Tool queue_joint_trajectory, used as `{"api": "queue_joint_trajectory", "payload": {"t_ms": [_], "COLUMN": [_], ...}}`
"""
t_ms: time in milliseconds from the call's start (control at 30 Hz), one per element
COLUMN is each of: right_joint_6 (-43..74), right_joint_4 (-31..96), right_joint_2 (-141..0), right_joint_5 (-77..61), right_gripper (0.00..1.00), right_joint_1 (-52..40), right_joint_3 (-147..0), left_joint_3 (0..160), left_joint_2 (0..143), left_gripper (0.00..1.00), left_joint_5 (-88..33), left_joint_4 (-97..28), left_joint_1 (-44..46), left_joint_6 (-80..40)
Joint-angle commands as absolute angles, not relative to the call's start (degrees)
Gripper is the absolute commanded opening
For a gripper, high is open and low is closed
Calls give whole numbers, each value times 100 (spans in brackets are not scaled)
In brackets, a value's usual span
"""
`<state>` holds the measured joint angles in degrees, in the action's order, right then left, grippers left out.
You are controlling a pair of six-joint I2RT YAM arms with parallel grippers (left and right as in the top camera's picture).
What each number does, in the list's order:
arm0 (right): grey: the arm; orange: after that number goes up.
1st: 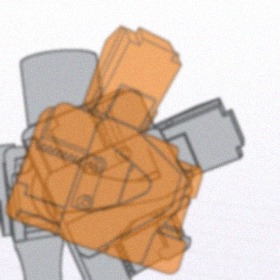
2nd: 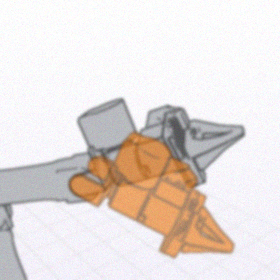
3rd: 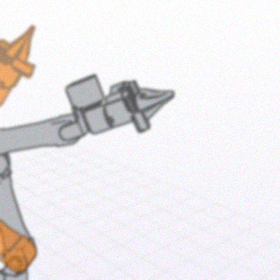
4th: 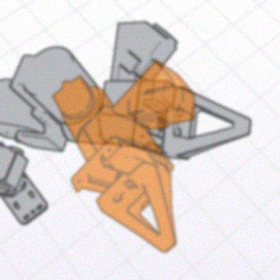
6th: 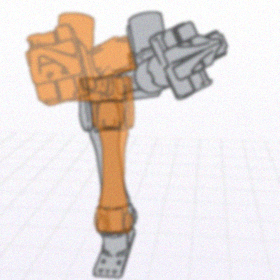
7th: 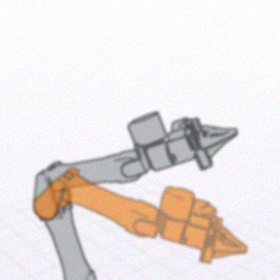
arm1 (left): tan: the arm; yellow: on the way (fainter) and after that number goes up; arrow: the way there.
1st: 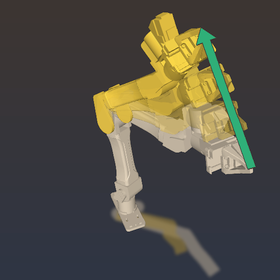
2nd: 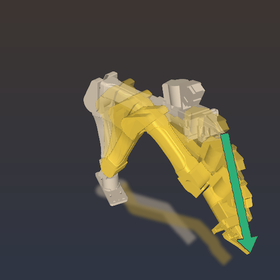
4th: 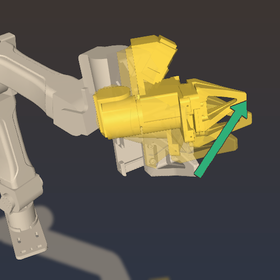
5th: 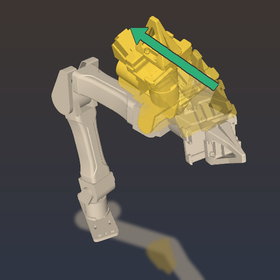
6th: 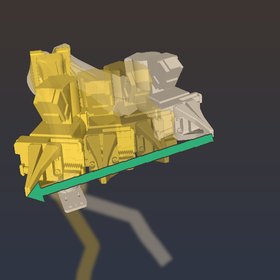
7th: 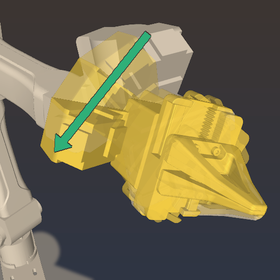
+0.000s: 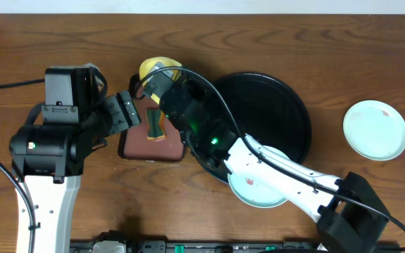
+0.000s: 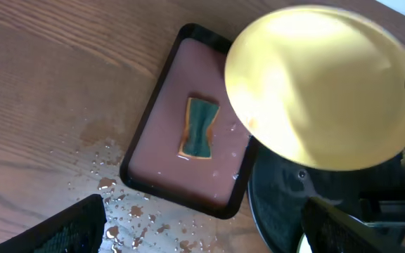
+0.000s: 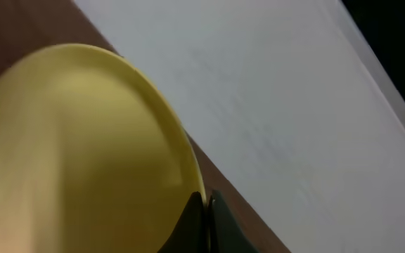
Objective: Clean dirty plates on tray and stack at the side
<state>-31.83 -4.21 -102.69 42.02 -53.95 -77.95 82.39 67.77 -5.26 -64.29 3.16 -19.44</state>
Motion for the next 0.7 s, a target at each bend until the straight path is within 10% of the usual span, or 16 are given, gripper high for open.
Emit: {"api": "queue_joint_trajectory", "payload": {"t_ms": [0, 667], "right_joint_6": [-2571, -2838], "right_joint_4": [-276, -204], "right_joint_2": [-10156, -9985], "right_joint_5": [4128, 4038], "right_gripper": [1, 1], "right_joint_1": [-5280, -5378], "right_joint_3": [-7859, -7865], "left_joint_3": [8307, 8305], "left_joint_2": [6783, 6783], "left_gripper": [90, 90], "left_joint_5": [-517, -517], "left_joint_4": [-6447, -6447], "left_joint_1": [290, 290], "left_joint_6": [-1909, -1909]}}
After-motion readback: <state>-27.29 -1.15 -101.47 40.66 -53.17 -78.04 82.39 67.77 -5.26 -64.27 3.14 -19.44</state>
